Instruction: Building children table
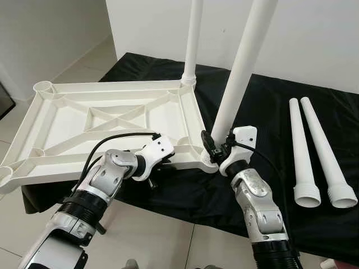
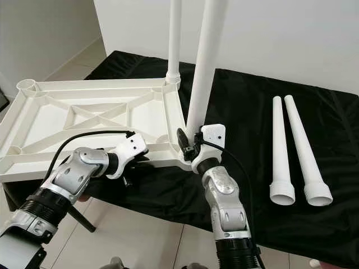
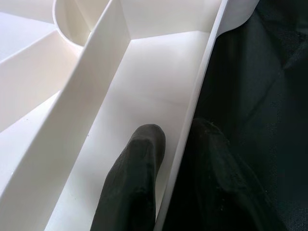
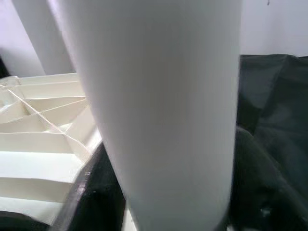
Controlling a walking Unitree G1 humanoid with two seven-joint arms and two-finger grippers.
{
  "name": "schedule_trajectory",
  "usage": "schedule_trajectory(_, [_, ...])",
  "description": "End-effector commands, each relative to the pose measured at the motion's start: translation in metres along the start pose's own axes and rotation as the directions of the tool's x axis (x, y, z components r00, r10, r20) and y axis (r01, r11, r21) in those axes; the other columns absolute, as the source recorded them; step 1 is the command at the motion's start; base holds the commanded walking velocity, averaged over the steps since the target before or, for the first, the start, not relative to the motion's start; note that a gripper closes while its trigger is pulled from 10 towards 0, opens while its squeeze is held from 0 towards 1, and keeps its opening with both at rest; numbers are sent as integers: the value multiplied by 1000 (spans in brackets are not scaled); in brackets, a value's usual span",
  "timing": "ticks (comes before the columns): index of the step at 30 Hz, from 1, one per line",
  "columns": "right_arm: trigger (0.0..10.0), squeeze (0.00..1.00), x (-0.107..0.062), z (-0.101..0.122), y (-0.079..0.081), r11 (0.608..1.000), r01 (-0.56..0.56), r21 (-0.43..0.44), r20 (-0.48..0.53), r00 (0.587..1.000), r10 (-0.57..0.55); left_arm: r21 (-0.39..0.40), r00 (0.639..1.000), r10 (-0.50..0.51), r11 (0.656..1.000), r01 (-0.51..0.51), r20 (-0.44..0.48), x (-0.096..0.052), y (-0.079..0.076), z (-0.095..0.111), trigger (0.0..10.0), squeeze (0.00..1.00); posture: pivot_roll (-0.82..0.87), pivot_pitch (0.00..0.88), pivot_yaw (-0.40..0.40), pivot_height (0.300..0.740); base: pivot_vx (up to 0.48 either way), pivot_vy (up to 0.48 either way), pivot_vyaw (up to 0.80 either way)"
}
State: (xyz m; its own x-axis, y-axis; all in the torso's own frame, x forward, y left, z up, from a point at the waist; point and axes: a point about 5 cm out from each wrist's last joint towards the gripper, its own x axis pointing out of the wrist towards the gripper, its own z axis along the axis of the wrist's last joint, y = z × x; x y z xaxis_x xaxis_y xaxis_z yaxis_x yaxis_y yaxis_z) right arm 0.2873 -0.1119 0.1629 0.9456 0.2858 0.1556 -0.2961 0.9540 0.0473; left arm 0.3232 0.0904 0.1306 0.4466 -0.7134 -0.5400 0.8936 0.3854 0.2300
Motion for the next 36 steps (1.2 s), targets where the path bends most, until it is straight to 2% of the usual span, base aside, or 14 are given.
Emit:
schedule_trajectory(1, [10000, 1000, 1, 2, 17, 996, -86, 31, 11, 996, 85, 3, 1000, 23, 1000, -23, -2, 2, 0, 1, 10000, 0, -52, 6, -5, 740, 0, 0, 0])
schedule_trajectory(11, [10000, 1000, 4, 5, 6, 983, -183, 21, 22, 983, 183, 6, 1000, 24, 1000, -24, 2, 2, 0, 3, 10000, 0, -54, 0, -4, 740, 0, 0, 0])
schedule_trajectory(13, [10000, 1000, 9, 6, -3, 970, -243, 6, 10, 970, 243, 7, 1000, 24, 1000, -24, 2, 3, 0, 3, 10000, 0, -52, 0, -5, 740, 0, 0, 0])
schedule_trajectory(18, [10000, 1000, 14, 7, -16, 962, -271, -24, -1, 962, 272, 7, 1000, 25, 1000, -25, 2, 3, 0, 3, 10000, 0, -49, 0, -5, 740, 0, 0, 0])
schedule_trajectory(19, [10000, 0, 17, 7, -22, 955, -297, -16, -7, 955, 297, 8, 1000, 25, 1000, -25, 2, 2, 0, 3, 10000, 0, -49, 0, -5, 740, 0, 0, 0])
schedule_trajectory(21, [10000, 0, 19, 7, -25, 949, -315, -7, -9, 949, 315, 8, 1000, 25, 1000, -25, 1, 2, 0, 3, 10000, 0, -49, 0, -5, 740, 0, 0, 0])
schedule_trajectory(22, [10000, 0, 22, 5, -29, 930, -368, -24, -37, 930, 367, 9, 1000, 25, 1000, -25, 0, 2, 0, 3, 10000, 0, -48, 0, -5, 740, 0, 0, 0])
schedule_trajectory(24, [10000, 0, 22, 4, -29, 919, -393, -34, -47, 919, 392, 10, 1000, 24, 1000, -24, 1, 2, 0, 3, 10000, 0, -48, 0, -5, 740, 0, 0, 0])
schedule_trajectory(26, [10000, 0, 23, 2, -30, 890, -454, -32, -65, 890, 452, 10, 1000, 24, 1000, -24, 0, 2, 0, 3, 10000, 0, -44, 0, -4, 740, 0, 0, 0])
schedule_trajectory(30, [10000, 0, 23, 2, -31, 879, -476, -28, -67, 878, 473, 11, 1000, 24, 1000, -24, -1, 2, 0, 3, 10000, 0, -44, 0, -4, 740, 0, 0, 0])
schedule_trajectory(35, [10000, 0, 26, -3, -43, 823, -568, -20, -109, 819, 563, 9, 1000, 25, 1000, -25, -5, 0, 1, 1, 10000, 0, -43, 0, 2, 740, 0, 0, 0])
schedule_trajectory(36, [10000, 0, 26, -3, -43, 823, -568, -20, -109, 819, 563, 9, 1000, 25, 1000, -25, -5, 0, 1, 1, 10000, 0, -43, 0, 2, 740, 0, 0, 0])
